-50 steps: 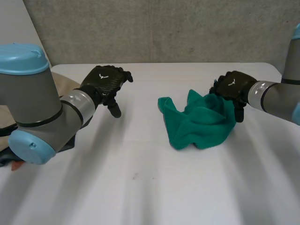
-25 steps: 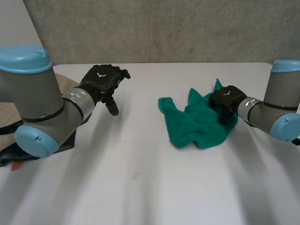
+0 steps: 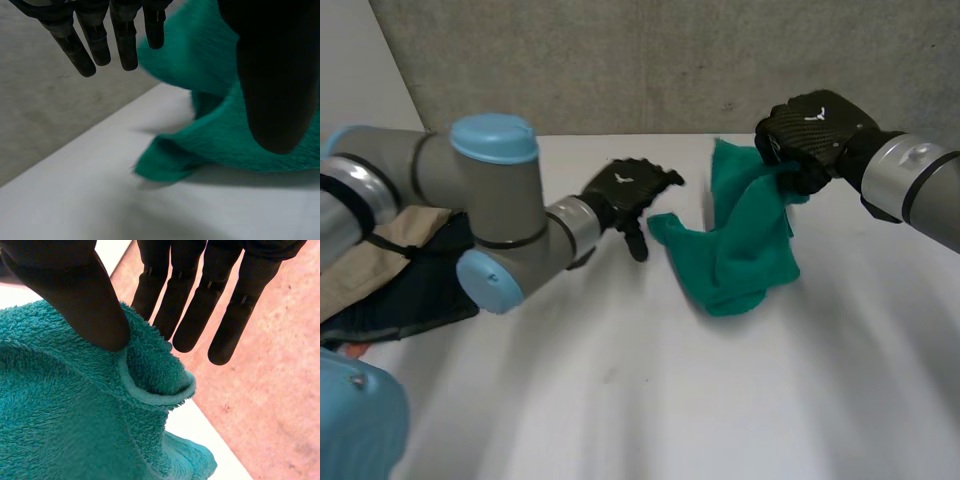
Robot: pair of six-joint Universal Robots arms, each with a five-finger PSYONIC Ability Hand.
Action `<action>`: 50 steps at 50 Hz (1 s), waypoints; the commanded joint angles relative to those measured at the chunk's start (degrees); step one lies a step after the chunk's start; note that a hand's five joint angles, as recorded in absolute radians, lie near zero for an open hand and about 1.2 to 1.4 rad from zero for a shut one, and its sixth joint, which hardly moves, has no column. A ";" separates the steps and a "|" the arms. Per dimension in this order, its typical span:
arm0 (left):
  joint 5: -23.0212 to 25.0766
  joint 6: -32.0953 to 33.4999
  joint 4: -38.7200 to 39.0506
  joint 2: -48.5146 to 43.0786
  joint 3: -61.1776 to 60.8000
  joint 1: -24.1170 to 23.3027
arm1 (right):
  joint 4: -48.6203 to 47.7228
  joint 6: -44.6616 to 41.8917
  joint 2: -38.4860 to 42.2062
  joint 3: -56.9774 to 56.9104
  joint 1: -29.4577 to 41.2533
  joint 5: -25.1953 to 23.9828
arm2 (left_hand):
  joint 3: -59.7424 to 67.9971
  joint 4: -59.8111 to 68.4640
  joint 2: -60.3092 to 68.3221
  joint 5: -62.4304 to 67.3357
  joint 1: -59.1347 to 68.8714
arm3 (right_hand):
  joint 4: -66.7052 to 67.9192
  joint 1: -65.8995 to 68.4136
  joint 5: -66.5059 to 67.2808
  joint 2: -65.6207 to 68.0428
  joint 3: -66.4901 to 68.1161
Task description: Fold the laundry.
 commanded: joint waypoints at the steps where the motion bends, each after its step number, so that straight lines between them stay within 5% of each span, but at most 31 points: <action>1: 0.05 0.15 -3.12 -5.39 5.02 -3.86 | 0.26 0.10 -5.37 2.98 0.43 -0.63 | -2.46 -1.69 -12.12 -3.16 -2.44 | 11.40 16.97 13.85 12.99 12.22; 8: -10.32 0.06 -10.49 -10.40 13.02 -5.97 | 0.35 3.08 -10.21 4.30 -0.54 -1.51 | 1.89 2.66 -7.77 1.19 1.91 | 11.40 16.97 13.85 12.99 12.22; 10: -11.99 0.15 -11.90 -10.93 14.43 -6.15 | 0.27 4.14 -11.00 4.74 -0.80 -1.68 | 21.04 21.81 11.38 20.33 21.06 | 11.40 16.97 13.85 12.99 12.22; 13: -12.18 -0.12 -13.58 -10.84 15.31 -6.06 | -0.08 5.63 -12.41 5.18 -1.24 -1.68 | 67.41 68.18 57.75 66.70 67.43 | 11.40 16.97 13.85 12.99 12.22; 21: -14.72 -0.20 -18.24 -0.84 9.88 -2.90 | -2.28 4.41 -9.96 5.44 -3.00 0.42 | 67.54 68.31 57.88 66.84 67.56 | 11.40 16.97 13.85 12.99 12.22; 27: -14.64 2.25 -9.64 17.71 -2.25 5.27 | 2.19 -4.90 -3.45 6.76 -3.70 2.97 | 67.54 68.31 57.88 66.84 67.56 | 11.40 16.97 13.85 12.99 12.22; 34: -10.77 7.26 -2.77 20.02 -7.10 6.24 | 4.23 -11.07 4.45 3.87 -1.07 7.01 | 67.54 68.31 57.88 66.84 67.56 | 11.40 16.97 13.85 12.99 12.22; 43: -16.39 10.34 2.57 3.68 10.08 6.33 | -15.50 -2.73 15.09 -10.96 3.06 15.09 | 67.54 68.31 57.88 66.84 67.56 | 11.40 16.97 13.85 12.99 12.22; 50: -16.83 7.71 16.81 6.29 21.11 6.77 | -39.70 3.26 14.05 -17.76 4.82 25.02 | 67.54 68.31 57.88 66.84 67.56 | 11.40 16.97 13.85 12.99 12.22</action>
